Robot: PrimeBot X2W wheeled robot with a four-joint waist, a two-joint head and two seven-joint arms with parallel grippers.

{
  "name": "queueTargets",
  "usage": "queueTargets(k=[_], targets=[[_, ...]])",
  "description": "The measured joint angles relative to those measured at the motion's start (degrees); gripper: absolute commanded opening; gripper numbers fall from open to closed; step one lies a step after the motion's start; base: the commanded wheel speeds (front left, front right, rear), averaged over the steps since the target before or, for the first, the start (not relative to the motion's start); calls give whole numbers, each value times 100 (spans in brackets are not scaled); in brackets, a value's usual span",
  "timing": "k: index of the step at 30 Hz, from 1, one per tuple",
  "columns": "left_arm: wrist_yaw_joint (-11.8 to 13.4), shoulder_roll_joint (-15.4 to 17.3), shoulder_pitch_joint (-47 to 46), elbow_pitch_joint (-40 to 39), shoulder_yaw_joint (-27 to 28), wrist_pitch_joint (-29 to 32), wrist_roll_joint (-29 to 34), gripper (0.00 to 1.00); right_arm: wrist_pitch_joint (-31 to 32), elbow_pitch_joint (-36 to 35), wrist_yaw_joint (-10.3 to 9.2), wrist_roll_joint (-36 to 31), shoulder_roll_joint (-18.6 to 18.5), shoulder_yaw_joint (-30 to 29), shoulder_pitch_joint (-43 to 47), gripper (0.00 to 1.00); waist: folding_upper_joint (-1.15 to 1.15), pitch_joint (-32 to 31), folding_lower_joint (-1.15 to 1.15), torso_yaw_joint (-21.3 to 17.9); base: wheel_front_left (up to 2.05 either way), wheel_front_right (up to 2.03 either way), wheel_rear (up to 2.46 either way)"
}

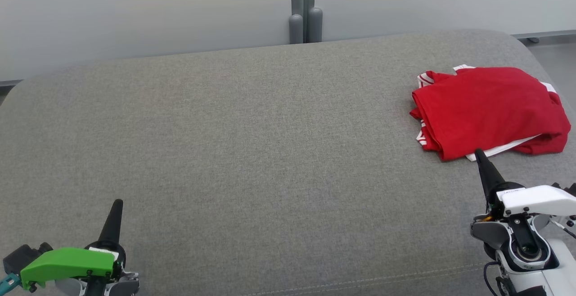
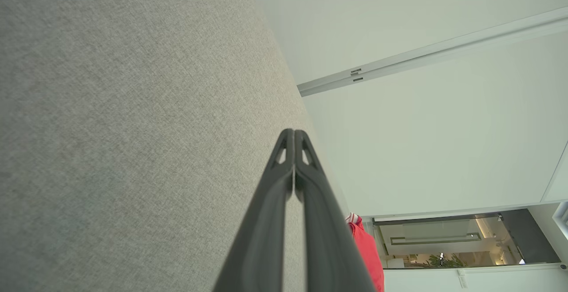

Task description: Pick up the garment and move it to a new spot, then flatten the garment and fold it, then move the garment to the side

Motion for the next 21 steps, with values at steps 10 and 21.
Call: queueTargets(k=[10, 21], targets=[[-136, -148, -47, 15, 210, 198, -572, 0, 213, -135, 134, 565, 204, -401, 44, 0, 0, -13, 0, 20, 0, 0, 0], [-253, -300, -181, 27, 416, 379, -1176, 0, 396, -283, 264, 1096, 411, -805, 146, 0, 0, -26, 0, 39, 0, 0, 0]])
